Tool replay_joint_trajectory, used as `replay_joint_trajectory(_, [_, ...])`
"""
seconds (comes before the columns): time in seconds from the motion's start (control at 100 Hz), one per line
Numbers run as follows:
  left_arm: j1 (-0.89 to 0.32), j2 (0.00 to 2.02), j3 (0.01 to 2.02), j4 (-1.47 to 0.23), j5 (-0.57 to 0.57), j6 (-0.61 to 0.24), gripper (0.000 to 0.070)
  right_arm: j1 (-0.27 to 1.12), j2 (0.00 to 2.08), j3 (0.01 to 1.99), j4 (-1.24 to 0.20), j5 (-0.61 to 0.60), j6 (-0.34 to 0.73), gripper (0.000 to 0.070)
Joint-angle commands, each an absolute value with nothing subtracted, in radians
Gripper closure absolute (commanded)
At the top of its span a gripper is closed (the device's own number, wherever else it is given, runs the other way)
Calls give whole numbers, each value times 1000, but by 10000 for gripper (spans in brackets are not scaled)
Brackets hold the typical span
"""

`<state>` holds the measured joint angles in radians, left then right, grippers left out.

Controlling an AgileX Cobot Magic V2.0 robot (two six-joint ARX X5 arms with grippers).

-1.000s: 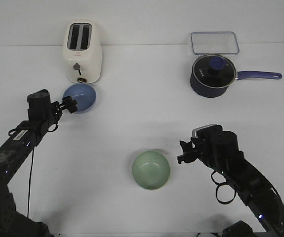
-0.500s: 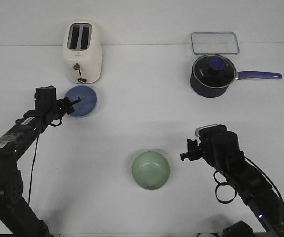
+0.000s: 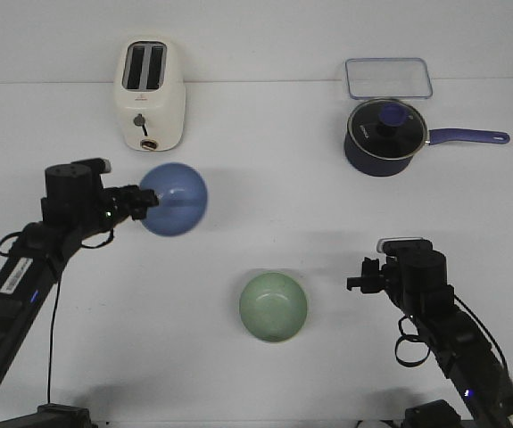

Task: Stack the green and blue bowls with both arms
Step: 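Lift the blue bowl with the left gripper and lower it into the green bowl, then open the left gripper to release the blue bowl and withdraw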

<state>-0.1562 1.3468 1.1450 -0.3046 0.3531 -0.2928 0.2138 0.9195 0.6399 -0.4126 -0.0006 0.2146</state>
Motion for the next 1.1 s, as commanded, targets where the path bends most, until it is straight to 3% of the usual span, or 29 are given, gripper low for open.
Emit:
replay_joint_trajectory(0.0, [-218,1301,1099,-312,371,-278,688,212,923,647,-393,-3,220,413])
replay_joint_trajectory(0.16, [-415,1208,973,-266,369,-311,688,212,923,647,-388,-21,220,413])
replay_joint_trajectory(0.35, [-600,1270,945,-186,334,-331,688,212,923,647,-389,-30,219,413])
replay_joint_trajectory(0.62, [-712,1428,945,-108,335,-327,676,212,923,647,-390,-30,219,413])
replay_joint_trajectory(0.66, [-719,1436,945,-102,336,-325,616,212,923,647,-390,-30,219,413])
replay_joint_trajectory(0.75, [-722,1438,945,-101,336,-325,339,212,923,647,-390,-30,219,413])
replay_joint_trajectory(0.79, [-722,1428,945,-105,337,-325,268,212,923,647,-390,-30,219,413])
replay_joint_trajectory(1.03, [-630,1263,945,-135,286,-269,287,208,921,647,-389,-27,210,419])
replay_joint_trajectory(1.07, [-605,1220,945,-152,234,-248,311,205,914,647,-389,-27,206,444])
replay_joint_trajectory(1.09, [-588,1192,945,-163,192,-235,356,205,910,647,-389,-28,204,463])
